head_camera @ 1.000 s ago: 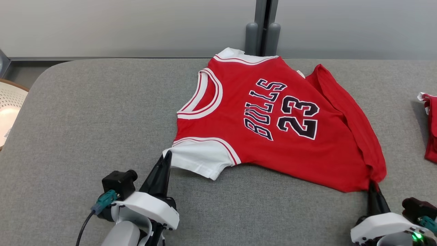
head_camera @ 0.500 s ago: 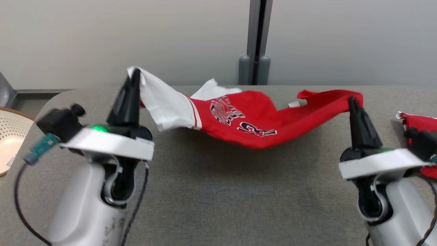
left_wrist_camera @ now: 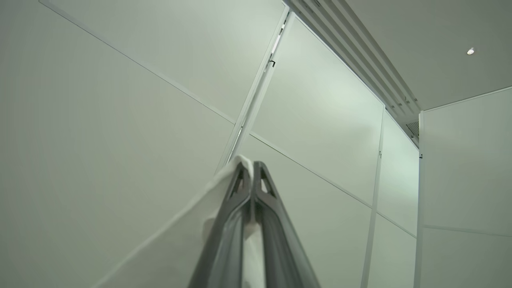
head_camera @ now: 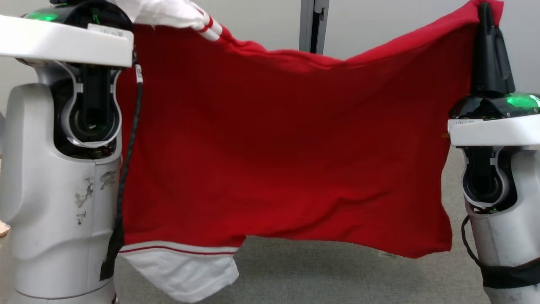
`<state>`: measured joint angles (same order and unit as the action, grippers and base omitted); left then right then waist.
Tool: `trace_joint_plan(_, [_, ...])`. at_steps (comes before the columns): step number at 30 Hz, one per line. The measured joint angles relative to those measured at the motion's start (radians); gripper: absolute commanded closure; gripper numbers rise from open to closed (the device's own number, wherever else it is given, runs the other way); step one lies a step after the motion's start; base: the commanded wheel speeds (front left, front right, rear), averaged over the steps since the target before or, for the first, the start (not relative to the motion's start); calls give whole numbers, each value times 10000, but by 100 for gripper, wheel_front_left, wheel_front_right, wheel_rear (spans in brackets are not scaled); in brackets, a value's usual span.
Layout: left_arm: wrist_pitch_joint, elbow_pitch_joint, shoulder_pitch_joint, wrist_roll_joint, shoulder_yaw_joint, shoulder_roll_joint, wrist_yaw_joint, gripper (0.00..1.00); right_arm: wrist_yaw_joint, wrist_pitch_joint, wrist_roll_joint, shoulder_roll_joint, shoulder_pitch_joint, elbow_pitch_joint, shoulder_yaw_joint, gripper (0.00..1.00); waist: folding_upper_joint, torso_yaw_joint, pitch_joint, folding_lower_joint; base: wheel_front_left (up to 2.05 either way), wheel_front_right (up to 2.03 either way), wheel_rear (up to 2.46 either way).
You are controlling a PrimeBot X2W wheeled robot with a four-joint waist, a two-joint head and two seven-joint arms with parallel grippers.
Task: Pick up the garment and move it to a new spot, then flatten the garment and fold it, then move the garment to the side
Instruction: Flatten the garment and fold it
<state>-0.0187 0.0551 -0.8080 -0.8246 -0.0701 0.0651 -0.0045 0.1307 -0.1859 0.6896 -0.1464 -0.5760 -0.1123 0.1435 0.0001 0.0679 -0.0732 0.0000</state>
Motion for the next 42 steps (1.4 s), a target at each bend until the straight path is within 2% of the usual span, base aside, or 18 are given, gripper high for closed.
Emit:
trace_joint_plan(7, [79,-207,-217,-234,422,29,709,100,0,742,-1331,401,6,608,-1009,100,0,-75,8,0,0,0,0])
trace_joint_plan(11, [54,79,-267,-403,759,94,989,100,0,1386,-1990,608,-236,508,-1649,100,0,-157,233,0,0,0,0])
trace_joint_plan(15, [186,662,-610,-639,989,125,1118,100,2,2098,-2522,685,-1068,-98,-1848,100,0,-257,627,0,0,0,0])
trace_joint_plan(18, [407,1101,-1388,-941,1104,144,1168,100,0,2408,-2851,656,-2268,-485,-1835,100,0,-325,1159,0,0,0,0])
trace_joint_plan(22, [485,2146,-2685,-784,966,376,1129,100,2,2493,-3641,328,-4033,-1515,-1578,100,0,-404,2126,0,0,0,0])
trace_joint_plan(23, [485,2146,-2685,-784,966,376,1129,100,2,2493,-3641,328,-4033,-1515,-1578,100,0,-404,2126,0,0,0,0])
trace_joint_plan(26, [209,3239,-3977,-307,734,602,1026,100,0,2468,-4318,58,-5519,-2587,-1233,100,0,-455,2947,0,0,0,0])
trace_joint_plan(27, [-105,3935,-5058,-171,731,740,903,100,0,2224,-4539,36,-6722,-3340,-1097,100,0,-486,3533,0,0,0,0])
trace_joint_plan(28, [-105,3935,-5058,-171,731,740,903,100,0,2224,-4539,36,-6722,-3340,-1097,100,0,-486,3533,0,0,0,0])
trace_joint_plan(32, [-1108,5275,-6874,84,826,884,614,100,2,986,-5141,-13,-8772,-4765,-1012,100,0,-526,4683,0,0,0,0])
trace_joint_plan(35, [-1755,6117,-8005,209,780,899,104,100,2,-303,-5683,-29,-9963,-5572,-878,100,0,-506,5461,0,0,0,0])
trace_joint_plan(37, [-2094,6487,-8532,443,627,991,-374,100,2,-644,-5825,92,-10410,-5923,-849,100,0,-479,5912,0,0,0,0])
trace_joint_plan(39, [-2301,6740,-8854,704,541,1055,-673,100,2,-719,-5866,253,-10545,-6046,-905,100,0,-439,6297,0,0,0,0])
trace_joint_plan(42, [-2408,6995,-8960,788,514,903,-1032,100,2,-754,-5827,362,-10360,-5590,-803,100,0,-340,6742,0,0,0,0])
